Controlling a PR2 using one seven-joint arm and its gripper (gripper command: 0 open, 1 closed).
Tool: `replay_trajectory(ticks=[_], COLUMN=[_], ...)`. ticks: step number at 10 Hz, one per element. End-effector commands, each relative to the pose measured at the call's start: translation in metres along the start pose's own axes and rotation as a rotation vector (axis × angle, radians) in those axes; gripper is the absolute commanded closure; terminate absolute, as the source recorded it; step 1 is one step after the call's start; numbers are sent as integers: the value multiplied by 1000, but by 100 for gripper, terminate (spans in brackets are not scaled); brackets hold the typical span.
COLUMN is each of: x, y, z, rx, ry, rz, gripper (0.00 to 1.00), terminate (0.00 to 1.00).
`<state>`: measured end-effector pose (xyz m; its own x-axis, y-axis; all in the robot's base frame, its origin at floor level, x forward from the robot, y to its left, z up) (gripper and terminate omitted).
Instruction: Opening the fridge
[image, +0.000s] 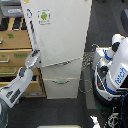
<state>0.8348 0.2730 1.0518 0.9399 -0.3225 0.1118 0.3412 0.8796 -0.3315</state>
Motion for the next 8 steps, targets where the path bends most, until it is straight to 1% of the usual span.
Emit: replay_trajectory(ticks=[1, 2, 3, 4, 5, 6, 7, 8], x=[-208, -232, -243, -249, -265, -255, -233, -216], y=[-204, -255, -285, -328, -366, -329, -266, -216], z=[117, 140, 145, 156, 162, 139, 108, 81], rx=[-56, -89, -96, -144, -138, -56, 2, 44], ry=[13, -13, -17, -28, -24, 10, 28, 48], rz=[-332, -397, -442, -471, -554, -538, -474, -410], gripper=[100, 100, 100, 100, 100, 100, 100, 100], terminate=[0, 0, 0, 0, 0, 0, 0, 0])
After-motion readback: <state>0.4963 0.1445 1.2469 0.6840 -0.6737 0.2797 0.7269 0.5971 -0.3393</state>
